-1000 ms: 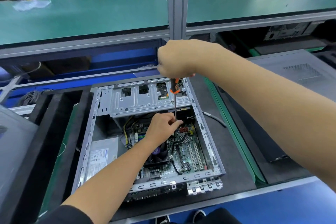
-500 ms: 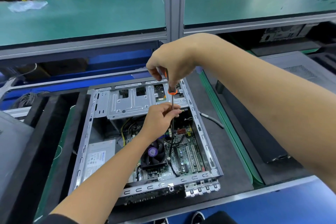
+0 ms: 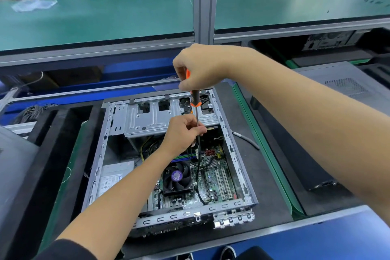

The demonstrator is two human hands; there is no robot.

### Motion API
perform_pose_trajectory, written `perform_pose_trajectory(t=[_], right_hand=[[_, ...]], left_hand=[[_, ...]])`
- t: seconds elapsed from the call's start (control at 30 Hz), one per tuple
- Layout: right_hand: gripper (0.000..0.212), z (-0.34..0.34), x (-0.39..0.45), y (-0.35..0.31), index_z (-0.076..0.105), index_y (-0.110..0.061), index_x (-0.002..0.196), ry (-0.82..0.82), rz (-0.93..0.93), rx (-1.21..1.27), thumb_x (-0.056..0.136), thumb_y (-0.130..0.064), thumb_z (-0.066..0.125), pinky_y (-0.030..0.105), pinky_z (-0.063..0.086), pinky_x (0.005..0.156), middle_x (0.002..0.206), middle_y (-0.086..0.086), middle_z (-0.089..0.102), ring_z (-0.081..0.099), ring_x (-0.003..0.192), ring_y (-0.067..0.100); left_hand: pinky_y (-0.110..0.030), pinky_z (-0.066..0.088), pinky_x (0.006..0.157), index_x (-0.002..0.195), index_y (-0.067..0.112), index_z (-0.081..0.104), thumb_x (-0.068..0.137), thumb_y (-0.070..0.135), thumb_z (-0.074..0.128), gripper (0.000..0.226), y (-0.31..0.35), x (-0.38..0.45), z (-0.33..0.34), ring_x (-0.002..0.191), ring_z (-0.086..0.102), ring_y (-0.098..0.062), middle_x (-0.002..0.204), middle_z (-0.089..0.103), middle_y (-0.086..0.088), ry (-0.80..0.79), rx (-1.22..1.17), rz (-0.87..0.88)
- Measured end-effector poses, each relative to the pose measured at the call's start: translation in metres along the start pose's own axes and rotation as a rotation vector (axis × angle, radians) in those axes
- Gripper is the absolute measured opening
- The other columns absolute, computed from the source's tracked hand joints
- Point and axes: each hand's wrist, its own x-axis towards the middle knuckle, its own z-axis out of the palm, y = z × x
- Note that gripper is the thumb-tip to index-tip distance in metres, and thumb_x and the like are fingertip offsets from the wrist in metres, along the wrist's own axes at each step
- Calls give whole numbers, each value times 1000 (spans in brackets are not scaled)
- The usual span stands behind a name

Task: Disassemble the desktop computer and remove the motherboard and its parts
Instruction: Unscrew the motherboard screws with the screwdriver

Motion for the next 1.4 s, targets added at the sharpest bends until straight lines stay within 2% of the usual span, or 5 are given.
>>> perform_pose_trajectory(t=[0.2,0.57,0.77,1.13,1.4], right_hand=[[40,-2,-4,3,53,-9,73,-43,96,122,91,-44,60,24,43,49,58,3,66,68,46,17],[30,-9,-7,3,66,-23,88,-221,-112,28,73,4,69,17,44,56,81,-10,66,58,63,-2],[29,-3,-6,5,61,-20,90,-73,-92,90,84,-47,69,32,50,70,89,-5,66,62,82,15],[36,2,-5,9,62,-9,89,-8,19,58,88,-45,65,19,42,46,66,1,70,67,48,8],[23,-3,-10,11,59,-24,85,-109,-52,-2,75,-17,78,36,54,72,89,-4,65,63,84,19]], left_hand=[[-23,48,53,56,11,49,76,7,79,36,2,0,-1,55,60,-9,69,71,-3,1,65,24],[-18,52,78,95,14,73,87,-4,63,22,13,6,-16,84,71,-12,84,75,8,-299,26,27],[-16,53,72,77,16,72,84,-8,64,26,13,6,-11,75,71,-11,71,73,5,-249,11,18],[-32,46,51,65,-3,63,67,16,86,30,4,9,-8,54,53,-14,68,70,5,-105,42,35],[-20,54,79,89,16,72,87,0,64,18,7,5,-12,81,71,-11,81,74,6,-242,26,31]])
